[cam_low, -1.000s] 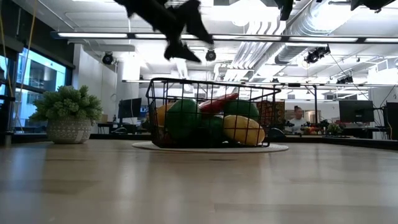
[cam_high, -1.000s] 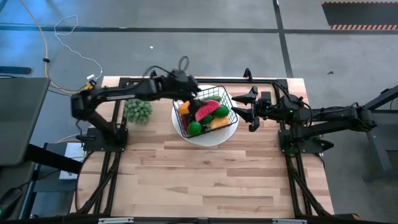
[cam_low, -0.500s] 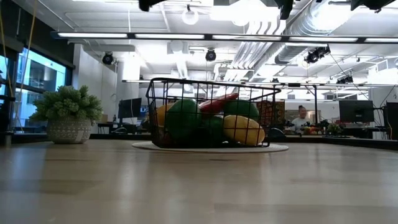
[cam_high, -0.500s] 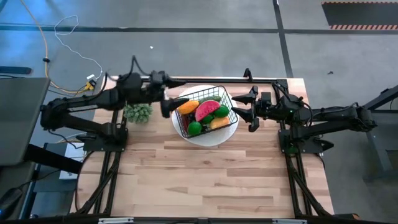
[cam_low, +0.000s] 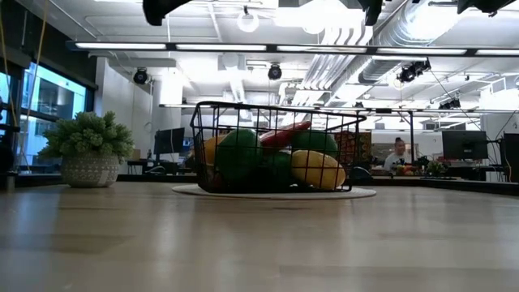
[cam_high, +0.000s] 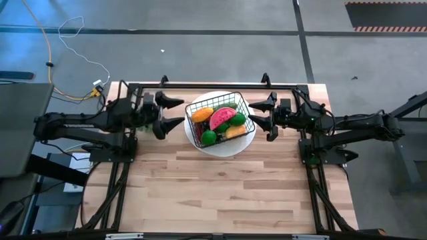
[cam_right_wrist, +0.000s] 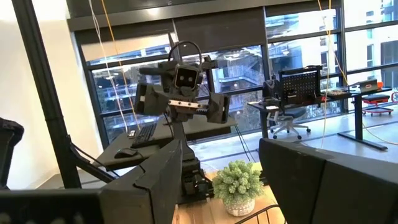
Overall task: Build produce basket
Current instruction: Return to Home Position
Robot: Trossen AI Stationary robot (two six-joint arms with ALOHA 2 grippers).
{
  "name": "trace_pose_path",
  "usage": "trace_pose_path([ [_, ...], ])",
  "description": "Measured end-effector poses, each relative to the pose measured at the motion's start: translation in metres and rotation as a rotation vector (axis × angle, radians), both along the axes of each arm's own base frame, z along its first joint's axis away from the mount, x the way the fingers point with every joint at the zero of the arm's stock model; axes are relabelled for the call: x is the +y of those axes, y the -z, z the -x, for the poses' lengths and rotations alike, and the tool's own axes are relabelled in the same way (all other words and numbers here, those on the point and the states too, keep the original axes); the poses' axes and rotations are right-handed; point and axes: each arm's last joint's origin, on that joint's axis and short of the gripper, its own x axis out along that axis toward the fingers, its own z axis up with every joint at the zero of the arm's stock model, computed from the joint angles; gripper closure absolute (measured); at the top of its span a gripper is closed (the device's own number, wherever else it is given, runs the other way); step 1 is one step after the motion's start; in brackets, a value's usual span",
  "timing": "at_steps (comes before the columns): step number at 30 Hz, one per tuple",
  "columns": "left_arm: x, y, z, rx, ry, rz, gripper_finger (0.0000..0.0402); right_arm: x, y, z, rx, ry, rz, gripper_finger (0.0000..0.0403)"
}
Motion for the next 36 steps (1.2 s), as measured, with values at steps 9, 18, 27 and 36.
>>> trace_pose_path([
  [9, -0.003, 0.005, 0.006, 0.028, -0.008, -0.074, 0.0004, 0.000, 0.000, 0.000, 0.000, 0.001, 0.002, 0.0206],
  [18, -0.003, 0.005, 0.006, 0.029, -0.008, -0.082, 0.0004, 0.000, 0.000, 0.000, 0.000, 0.001, 0.002, 0.0206],
  [27, -0.005, 0.004, 0.006, 0.010, 0.081, -0.066, 0.0039, 0.000, 0.000, 0.000, 0.000, 0.000, 0.001, 0.0206],
  [36, -0.012, 0.003, 0.006, 0.026, 0.129, -0.190, 0.0345, 0.000, 0.000, 0.000, -0.002, -0.005, -0.023, 0.0206],
])
